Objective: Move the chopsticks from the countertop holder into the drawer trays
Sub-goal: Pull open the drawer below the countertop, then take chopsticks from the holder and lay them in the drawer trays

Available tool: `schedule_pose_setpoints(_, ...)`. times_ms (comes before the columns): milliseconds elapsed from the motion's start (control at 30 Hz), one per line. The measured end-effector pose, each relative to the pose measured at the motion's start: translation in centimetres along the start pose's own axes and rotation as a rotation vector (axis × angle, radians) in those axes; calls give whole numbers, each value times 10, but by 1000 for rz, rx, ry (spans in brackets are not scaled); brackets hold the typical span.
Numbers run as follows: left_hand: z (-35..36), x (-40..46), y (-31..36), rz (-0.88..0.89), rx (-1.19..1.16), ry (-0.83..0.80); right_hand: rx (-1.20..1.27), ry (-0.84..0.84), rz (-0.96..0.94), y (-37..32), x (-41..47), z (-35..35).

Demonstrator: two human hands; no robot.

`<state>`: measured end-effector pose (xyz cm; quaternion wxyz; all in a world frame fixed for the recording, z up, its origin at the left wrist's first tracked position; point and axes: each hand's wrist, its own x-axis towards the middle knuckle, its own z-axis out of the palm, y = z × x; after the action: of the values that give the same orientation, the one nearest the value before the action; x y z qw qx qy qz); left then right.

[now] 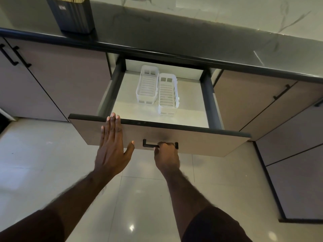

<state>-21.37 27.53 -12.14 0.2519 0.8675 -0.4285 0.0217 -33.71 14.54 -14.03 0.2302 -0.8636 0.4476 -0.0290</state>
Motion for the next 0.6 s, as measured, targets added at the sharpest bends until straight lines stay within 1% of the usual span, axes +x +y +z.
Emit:
schedule_pose_setpoints(67,-2,-6,5,-2,8,-4,29,41,-37,2,-11,-3)
schedule_pose_setpoints(233,-19,-12,28,2,-9,-3,90,214,-255,5,-32,-33)
schedule_pose_setpoints(333,-39,-3,46,-1,-27,28,117,249,-315,-5,-30,-65)
schedule_pose_setpoints(467,-79,16,78,26,-40,85,160,308,-366,-27,-23,-118)
schedule_pose_setpoints(600,-141,39,114,74,-30,188,136,370,-432,-56,-18,-186)
